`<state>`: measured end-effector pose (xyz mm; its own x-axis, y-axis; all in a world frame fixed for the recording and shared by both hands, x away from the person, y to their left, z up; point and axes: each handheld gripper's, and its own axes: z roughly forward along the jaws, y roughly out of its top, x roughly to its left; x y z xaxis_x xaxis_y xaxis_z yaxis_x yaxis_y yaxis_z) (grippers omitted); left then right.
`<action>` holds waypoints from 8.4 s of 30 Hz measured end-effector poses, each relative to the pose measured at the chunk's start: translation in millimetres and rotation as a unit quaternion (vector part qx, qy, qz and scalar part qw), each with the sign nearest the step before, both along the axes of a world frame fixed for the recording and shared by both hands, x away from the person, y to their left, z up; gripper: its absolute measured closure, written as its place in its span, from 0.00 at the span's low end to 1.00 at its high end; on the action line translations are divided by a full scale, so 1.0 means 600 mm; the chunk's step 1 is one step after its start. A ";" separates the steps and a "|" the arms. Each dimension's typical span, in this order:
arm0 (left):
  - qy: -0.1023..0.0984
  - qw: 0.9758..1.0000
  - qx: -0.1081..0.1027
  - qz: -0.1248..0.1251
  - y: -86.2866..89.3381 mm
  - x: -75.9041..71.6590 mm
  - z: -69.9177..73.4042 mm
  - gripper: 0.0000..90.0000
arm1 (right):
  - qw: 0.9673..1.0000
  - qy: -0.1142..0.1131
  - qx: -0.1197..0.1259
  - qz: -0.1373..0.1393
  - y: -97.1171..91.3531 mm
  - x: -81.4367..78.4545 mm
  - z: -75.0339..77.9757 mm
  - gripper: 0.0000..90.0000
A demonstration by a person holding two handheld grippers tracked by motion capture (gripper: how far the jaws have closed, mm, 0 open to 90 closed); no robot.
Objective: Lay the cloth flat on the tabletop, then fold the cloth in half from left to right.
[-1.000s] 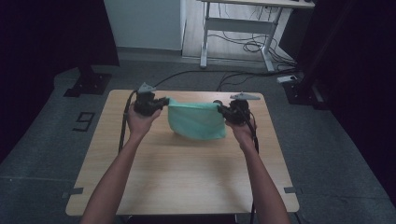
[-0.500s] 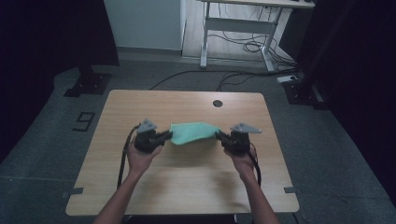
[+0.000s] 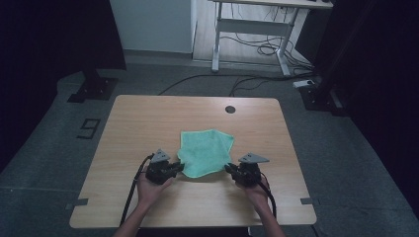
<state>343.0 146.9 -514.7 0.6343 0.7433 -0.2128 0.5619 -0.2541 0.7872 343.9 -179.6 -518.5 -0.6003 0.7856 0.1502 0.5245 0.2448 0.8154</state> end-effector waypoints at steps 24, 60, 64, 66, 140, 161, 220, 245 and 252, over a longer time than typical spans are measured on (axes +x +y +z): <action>-0.019 1.000 0.012 -0.003 0.020 -0.049 -0.011 0.72 | 1.000 -0.002 -0.011 0.011 -0.041 -0.063 -0.024 0.57; 0.024 0.997 0.066 -0.006 -0.048 0.043 -0.051 0.67 | 0.996 0.033 -0.075 0.027 0.006 0.019 -0.045 0.46; 0.023 0.998 0.055 0.001 -0.045 0.038 -0.053 0.67 | 0.999 0.009 -0.043 -0.024 -0.023 0.042 -0.026 0.50; 0.020 0.998 0.060 0.002 -0.046 0.038 -0.053 0.68 | 0.998 0.011 -0.043 -0.046 -0.036 0.078 -0.018 0.51; 0.031 0.996 0.080 0.027 -0.051 0.167 -0.046 0.62 | 0.999 -0.015 -0.039 0.000 0.090 0.032 -0.015 0.56; 0.034 0.997 0.064 0.036 -0.046 0.166 -0.048 0.63 | 0.987 -0.022 -0.086 0.134 0.259 -0.062 -0.056 0.44; 0.001 0.993 0.075 0.086 0.012 0.209 -0.023 0.61 | 0.985 -0.025 -0.038 0.164 0.272 -0.104 -0.032 0.38; 0.027 0.995 0.074 0.064 -0.018 0.226 -0.036 0.71 | 0.982 -0.015 -0.055 0.178 0.283 -0.109 -0.046 0.51; 0.032 0.994 0.075 0.066 -0.021 0.226 -0.039 0.80 | 0.981 -0.015 -0.066 0.182 0.284 -0.112 -0.048 0.53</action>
<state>478.7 134.5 -537.9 0.5186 0.8451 -0.1298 0.6457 -0.2876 0.7073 276.6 -9.4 -547.5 -0.8477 0.5291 0.0392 0.3585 0.5167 0.7775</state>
